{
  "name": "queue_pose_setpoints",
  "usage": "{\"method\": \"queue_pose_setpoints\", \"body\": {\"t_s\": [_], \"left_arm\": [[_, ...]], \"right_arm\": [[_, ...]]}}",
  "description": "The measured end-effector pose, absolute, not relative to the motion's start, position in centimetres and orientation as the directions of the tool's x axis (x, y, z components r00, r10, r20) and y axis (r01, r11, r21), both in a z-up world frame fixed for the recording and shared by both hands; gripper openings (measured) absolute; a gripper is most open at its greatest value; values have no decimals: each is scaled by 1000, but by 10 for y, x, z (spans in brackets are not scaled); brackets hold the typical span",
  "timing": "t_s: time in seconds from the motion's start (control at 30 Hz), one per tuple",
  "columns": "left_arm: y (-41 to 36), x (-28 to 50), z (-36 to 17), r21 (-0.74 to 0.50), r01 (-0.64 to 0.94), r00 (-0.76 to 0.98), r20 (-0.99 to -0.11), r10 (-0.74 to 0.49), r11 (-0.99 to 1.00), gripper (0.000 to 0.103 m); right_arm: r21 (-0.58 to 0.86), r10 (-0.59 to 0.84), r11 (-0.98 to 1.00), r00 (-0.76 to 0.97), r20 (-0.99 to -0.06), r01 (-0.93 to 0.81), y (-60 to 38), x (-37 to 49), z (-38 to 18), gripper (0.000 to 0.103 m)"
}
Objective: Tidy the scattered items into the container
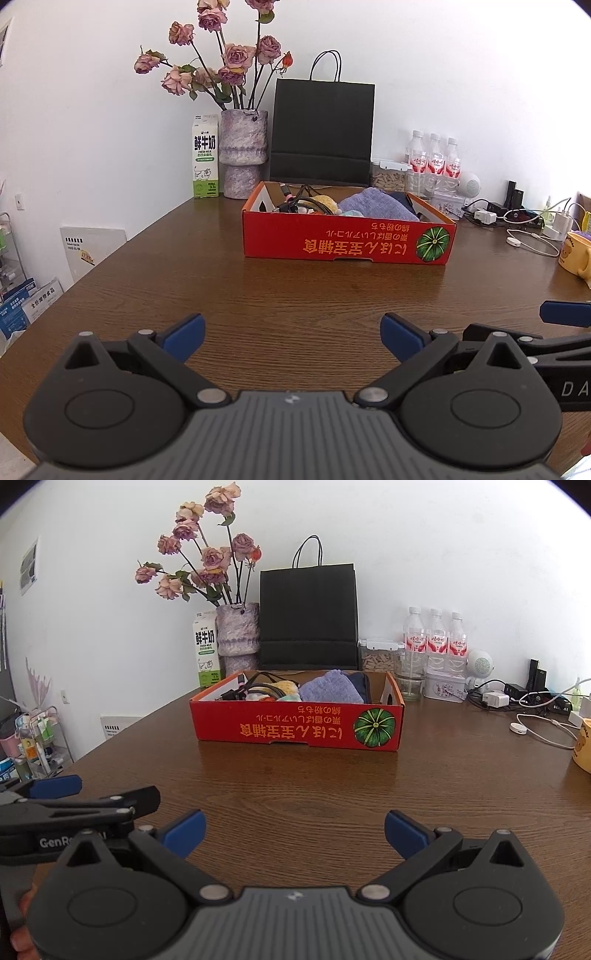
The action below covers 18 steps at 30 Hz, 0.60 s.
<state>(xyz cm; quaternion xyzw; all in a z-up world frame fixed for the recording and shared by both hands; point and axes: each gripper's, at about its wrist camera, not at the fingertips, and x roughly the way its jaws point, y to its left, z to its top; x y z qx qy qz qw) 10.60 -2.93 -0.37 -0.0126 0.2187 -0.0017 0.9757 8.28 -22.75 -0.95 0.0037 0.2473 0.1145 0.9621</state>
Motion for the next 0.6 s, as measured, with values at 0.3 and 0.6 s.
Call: {"method": "queue_pose_setpoints", "body": {"t_s": [0.3, 0.6], "left_arm": [[-29, 106, -3, -22, 0, 903, -429, -9, 1000, 103], [-30, 107, -5, -19, -1, 902, -432, -7, 1000, 103]], "right_arm": [[62, 219, 974, 851, -477, -216, -229, 84, -11, 103], [62, 220, 974, 851, -477, -217, -230, 84, -11, 103]]}}
